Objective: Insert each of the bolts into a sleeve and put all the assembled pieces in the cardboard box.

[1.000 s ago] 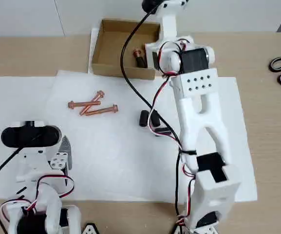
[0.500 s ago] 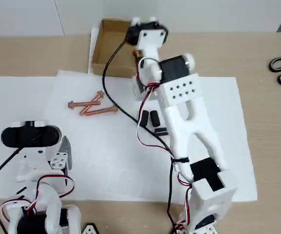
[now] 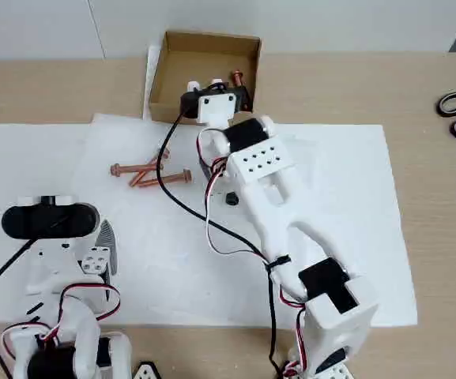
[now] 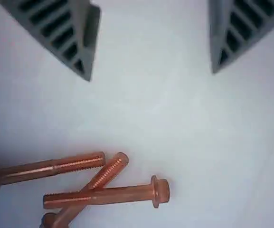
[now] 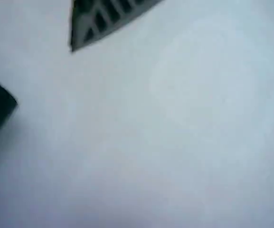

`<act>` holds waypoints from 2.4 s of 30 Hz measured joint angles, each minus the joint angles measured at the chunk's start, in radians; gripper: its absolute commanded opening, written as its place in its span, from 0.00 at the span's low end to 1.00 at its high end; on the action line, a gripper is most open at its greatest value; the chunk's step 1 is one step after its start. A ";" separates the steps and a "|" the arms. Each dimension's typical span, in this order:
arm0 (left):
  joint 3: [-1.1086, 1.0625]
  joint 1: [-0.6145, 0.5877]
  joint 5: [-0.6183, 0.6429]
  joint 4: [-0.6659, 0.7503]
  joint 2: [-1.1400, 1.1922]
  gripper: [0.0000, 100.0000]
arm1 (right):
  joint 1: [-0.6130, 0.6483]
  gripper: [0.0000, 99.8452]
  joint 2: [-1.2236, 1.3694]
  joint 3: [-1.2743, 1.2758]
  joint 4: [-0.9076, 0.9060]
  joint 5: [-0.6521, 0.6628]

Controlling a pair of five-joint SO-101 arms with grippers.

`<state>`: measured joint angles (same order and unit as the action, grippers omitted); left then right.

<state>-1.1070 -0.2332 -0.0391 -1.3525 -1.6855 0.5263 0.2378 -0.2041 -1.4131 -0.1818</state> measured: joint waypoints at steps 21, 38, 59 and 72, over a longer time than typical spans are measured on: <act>-0.021 0.000 0.003 0.000 0.000 0.16 | 0.002 0.20 0.144 0.086 0.146 -0.129; -0.021 0.000 0.003 0.000 0.000 0.16 | -0.003 0.10 0.236 0.081 0.269 -0.129; -0.021 0.000 0.003 0.000 0.000 0.16 | -0.003 0.00 0.138 -0.069 -0.098 -0.129; -0.021 0.000 0.003 0.000 0.000 0.16 | -0.219 0.00 -0.114 -0.075 -0.272 -0.129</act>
<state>-1.1285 -0.2332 -0.0361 -1.3525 -1.6855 0.3069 0.1243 -0.2793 -1.6847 -0.3107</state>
